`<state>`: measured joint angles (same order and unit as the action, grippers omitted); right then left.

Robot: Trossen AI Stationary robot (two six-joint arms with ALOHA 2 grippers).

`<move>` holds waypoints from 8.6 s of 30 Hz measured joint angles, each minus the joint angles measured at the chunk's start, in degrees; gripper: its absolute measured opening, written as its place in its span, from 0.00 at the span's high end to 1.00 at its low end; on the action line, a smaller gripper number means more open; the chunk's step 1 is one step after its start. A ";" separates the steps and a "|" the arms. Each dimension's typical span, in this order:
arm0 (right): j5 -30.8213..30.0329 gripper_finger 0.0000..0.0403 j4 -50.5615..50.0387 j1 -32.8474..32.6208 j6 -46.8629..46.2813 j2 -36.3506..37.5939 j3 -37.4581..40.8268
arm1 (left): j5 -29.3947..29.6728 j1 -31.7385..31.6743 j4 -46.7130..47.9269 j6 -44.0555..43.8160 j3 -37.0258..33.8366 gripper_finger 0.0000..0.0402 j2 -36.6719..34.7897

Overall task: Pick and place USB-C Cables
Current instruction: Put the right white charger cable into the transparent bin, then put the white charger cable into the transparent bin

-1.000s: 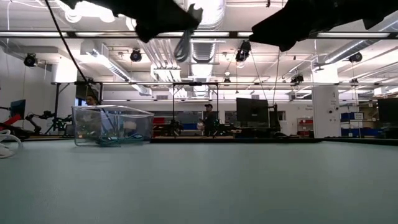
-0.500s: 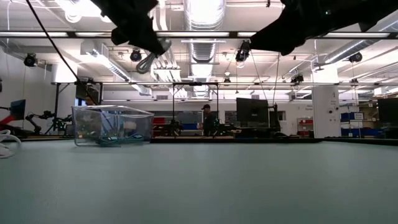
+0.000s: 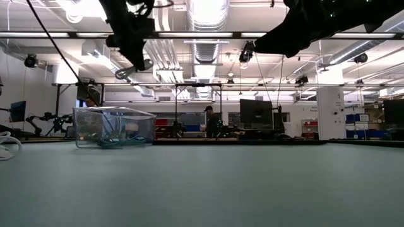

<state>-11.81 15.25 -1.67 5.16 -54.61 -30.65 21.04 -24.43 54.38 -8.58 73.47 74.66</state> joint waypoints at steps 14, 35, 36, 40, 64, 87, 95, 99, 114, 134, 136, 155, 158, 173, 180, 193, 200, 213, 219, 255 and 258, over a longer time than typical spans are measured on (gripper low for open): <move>-0.04 0.50 -0.05 0.00 -0.03 0.00 0.00 | -2.87 -17.43 2.73 10.19 2.89 0.96 14.75; -0.14 0.50 -1.58 -0.02 -0.23 0.00 0.00 | -3.08 -24.00 1.31 10.76 2.35 0.96 22.09; -0.13 0.50 -1.59 -0.02 -0.23 0.00 0.00 | -3.31 -24.00 1.21 10.56 2.13 0.96 22.09; -0.13 0.50 -1.56 -0.02 -0.56 0.00 0.00 | -3.60 -24.00 1.08 10.45 1.28 0.96 22.09; -0.07 0.50 -1.70 -0.02 -0.62 0.00 0.00 | -5.99 -23.72 -3.11 8.81 -3.90 0.96 22.09; -0.11 0.50 -1.75 -0.02 -0.62 0.00 0.00 | -5.86 -23.56 -6.09 8.81 -6.01 0.84 22.09; -0.10 0.50 -1.77 -0.04 -0.64 0.00 0.00 | -5.86 -22.03 -4.86 8.80 -5.96 0.84 20.39; -0.10 0.50 -1.77 -0.04 -0.62 -0.01 0.00 | -5.84 -19.89 -4.46 8.33 -5.68 0.84 17.32; -0.09 0.50 -1.79 -0.04 -0.64 -0.02 0.00 | -6.06 -1.67 -4.40 -5.19 -7.27 0.84 2.77; -0.02 0.50 -2.62 -0.04 -1.67 -0.02 0.02 | -7.77 31.94 -4.21 -30.79 -7.32 0.84 2.33; -0.02 0.50 -2.60 -0.04 -1.71 -0.02 0.02 | -7.94 34.55 -4.15 -33.70 -7.32 0.84 2.33; 0.22 0.50 -2.62 -0.04 -2.59 -0.02 0.01 | -14.91 53.09 -3.77 -64.52 -8.80 0.84 2.33; 0.22 0.50 -2.63 -0.04 -2.59 -0.02 0.02 | -15.46 54.64 -3.80 -68.13 -11.34 0.84 2.33; 0.24 0.50 -3.08 -0.07 -3.05 -0.02 0.01 | -24.13 57.27 -3.84 -86.77 -26.09 0.84 2.40; 0.24 0.50 -3.08 -0.07 -3.05 -0.02 0.02 | -24.20 57.27 -3.86 -87.25 -27.97 0.84 2.40; 0.24 0.50 -3.81 -0.07 -3.05 -0.02 0.02 | -23.74 57.27 -4.04 -86.82 -28.85 0.84 6.27; 0.24 0.50 -4.44 -0.07 -3.27 -0.02 0.02 | -23.81 57.24 -4.28 -85.25 -28.81 0.84 10.51; 0.24 0.50 -4.49 -0.07 -3.24 -0.02 0.02 | -23.63 57.22 -4.39 -84.41 -28.78 0.84 13.04; 0.22 0.50 -4.50 -0.07 -3.24 -0.02 0.02 | -23.59 57.22 -4.34 -84.04 -28.65 0.92 13.28; 0.22 0.50 -4.76 -0.07 -2.13 -0.02 0.02 | -13.01 48.88 -3.78 -53.02 -3.13 0.95 10.45; 0.22 0.50 -4.76 -0.07 -2.13 -0.02 0.02 | -13.01 46.86 -3.77 -47.95 -0.62 0.95 10.47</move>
<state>-11.59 10.48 -1.74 3.03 -54.63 -30.63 8.03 22.43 50.61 -56.52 72.85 85.12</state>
